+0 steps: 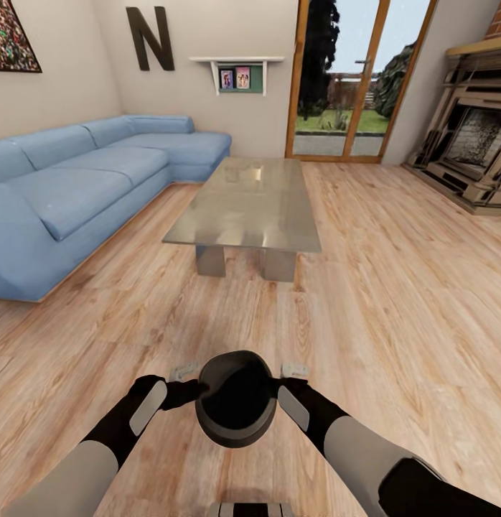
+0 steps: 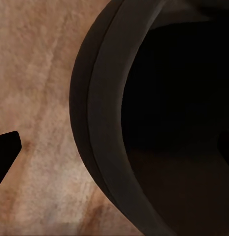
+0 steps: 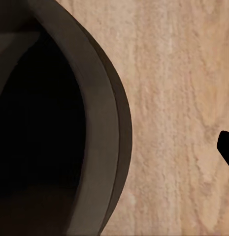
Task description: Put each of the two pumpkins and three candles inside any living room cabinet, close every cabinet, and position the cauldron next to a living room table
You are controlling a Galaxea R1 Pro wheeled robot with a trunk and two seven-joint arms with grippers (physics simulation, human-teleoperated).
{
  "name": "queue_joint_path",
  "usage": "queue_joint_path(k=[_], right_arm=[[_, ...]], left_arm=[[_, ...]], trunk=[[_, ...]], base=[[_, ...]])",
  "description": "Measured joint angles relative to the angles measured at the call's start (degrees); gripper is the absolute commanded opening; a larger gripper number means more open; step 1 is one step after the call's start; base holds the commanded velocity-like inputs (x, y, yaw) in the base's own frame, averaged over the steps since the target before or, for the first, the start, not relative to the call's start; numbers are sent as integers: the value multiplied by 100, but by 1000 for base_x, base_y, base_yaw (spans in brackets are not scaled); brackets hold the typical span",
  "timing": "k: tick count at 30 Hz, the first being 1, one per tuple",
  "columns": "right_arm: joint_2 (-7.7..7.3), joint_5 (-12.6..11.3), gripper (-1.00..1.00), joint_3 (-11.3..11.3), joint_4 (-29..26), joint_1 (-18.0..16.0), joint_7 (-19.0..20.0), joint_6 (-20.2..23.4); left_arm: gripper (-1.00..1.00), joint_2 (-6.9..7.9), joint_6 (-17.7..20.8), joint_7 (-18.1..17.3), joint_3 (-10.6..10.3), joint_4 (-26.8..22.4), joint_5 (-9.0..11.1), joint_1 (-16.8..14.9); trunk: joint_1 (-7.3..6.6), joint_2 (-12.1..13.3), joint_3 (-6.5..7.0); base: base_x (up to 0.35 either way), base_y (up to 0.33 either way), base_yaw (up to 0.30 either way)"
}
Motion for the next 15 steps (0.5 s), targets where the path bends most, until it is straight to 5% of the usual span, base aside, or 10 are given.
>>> queue_joint_path(k=[15], right_arm=[[0, 0, 100, 173, -56, -2, 132, -5]], left_arm=[[100, 0, 0, 0, 0, 0, 1, 0]], trunk=[[10, -6, -89]], base=[[0, 0, 0]])
